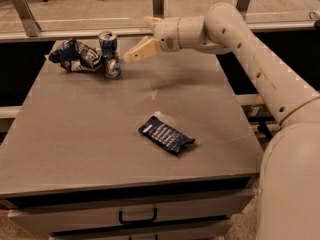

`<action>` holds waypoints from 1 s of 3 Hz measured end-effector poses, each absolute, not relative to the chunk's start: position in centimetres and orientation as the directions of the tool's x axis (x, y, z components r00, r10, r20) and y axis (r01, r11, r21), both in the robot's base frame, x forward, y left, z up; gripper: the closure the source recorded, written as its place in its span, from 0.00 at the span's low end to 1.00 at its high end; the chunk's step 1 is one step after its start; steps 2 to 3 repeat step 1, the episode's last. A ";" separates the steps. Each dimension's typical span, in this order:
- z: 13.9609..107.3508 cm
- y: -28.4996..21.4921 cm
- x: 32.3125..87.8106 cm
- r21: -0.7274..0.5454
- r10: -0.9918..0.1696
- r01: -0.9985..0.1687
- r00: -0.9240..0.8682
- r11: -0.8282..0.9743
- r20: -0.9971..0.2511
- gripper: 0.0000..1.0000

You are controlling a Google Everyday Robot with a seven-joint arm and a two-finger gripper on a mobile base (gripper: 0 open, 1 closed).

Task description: Move redbull can near blue chip bag

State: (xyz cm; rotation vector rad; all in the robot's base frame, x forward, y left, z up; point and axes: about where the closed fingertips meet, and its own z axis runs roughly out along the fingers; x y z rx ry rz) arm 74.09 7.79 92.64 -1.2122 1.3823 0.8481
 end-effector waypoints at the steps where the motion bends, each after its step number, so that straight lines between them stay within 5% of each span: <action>1: 92.9 -0.8 75.7 -0.165 -0.383 -0.874 -0.026 0.456 -0.923 0.00; 3: 92.9 -0.8 75.7 -0.165 -0.383 -0.874 -0.026 0.456 -0.923 0.00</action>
Offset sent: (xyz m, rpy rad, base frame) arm 0.0000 0.0000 0.0000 0.0000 0.0000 0.0000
